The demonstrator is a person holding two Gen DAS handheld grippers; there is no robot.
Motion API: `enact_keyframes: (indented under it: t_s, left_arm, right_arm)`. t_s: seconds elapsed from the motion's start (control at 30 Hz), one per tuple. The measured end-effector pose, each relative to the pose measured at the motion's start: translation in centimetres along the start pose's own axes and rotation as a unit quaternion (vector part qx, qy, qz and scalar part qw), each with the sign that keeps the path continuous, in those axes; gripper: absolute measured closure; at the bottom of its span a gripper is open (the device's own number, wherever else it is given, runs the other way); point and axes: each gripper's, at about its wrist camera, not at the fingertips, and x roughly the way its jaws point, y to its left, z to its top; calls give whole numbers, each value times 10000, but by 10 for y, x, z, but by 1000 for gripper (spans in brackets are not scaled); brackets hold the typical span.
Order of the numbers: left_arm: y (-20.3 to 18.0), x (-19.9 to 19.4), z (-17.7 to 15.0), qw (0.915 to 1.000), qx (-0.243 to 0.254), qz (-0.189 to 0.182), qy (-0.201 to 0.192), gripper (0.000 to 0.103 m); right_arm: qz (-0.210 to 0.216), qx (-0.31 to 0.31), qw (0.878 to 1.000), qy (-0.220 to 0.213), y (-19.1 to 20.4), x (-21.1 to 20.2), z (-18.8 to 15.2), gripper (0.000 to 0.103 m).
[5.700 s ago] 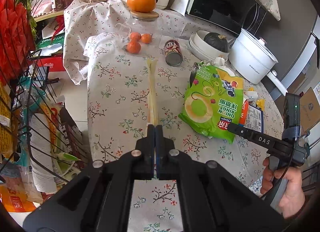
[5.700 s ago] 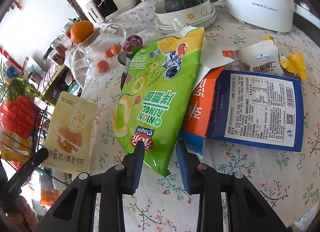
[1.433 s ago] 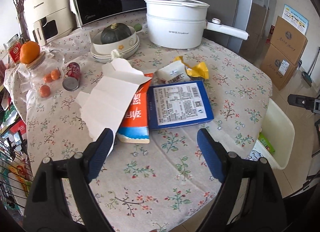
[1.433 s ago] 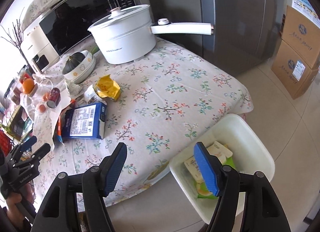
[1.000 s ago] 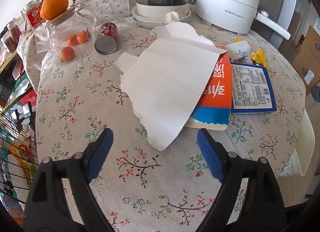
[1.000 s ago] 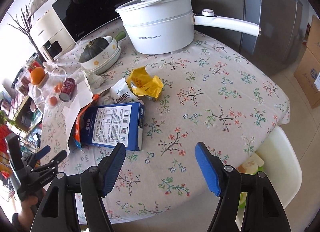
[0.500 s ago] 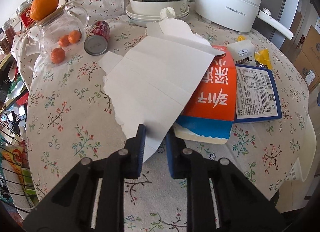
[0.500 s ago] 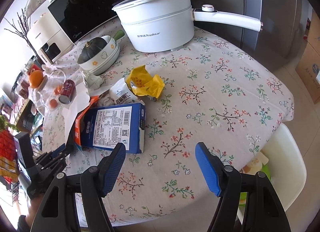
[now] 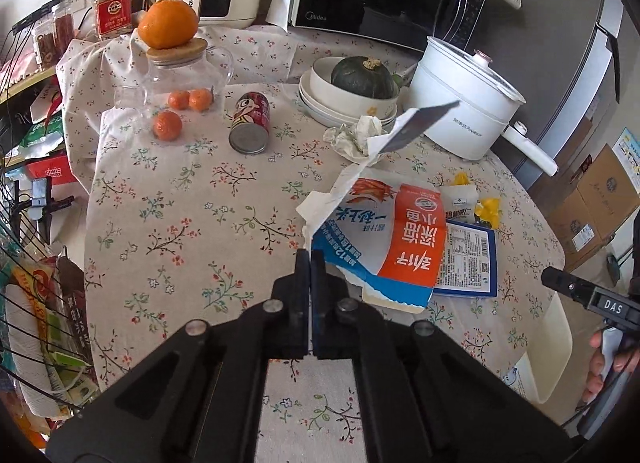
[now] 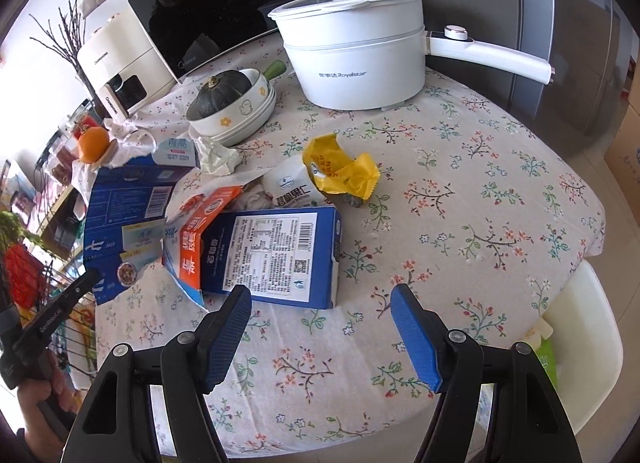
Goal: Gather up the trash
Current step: 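Grasp the blue carton with the left tool while the right tool grasps the milk carton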
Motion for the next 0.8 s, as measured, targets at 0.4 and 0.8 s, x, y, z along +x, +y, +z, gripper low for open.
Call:
enact_keyframes:
  t_s: [0.4, 0.8]
  left_arm:
    - [44, -15, -11, 9995, -307, -40, 115, 101]
    - [60, 11, -19, 9979, -372, -111, 513, 94]
  right_arm:
    - [766, -269, 9964, 235, 75, 61, -2, 37]
    - [1208, -30, 9924, 238, 93, 101, 4, 58]
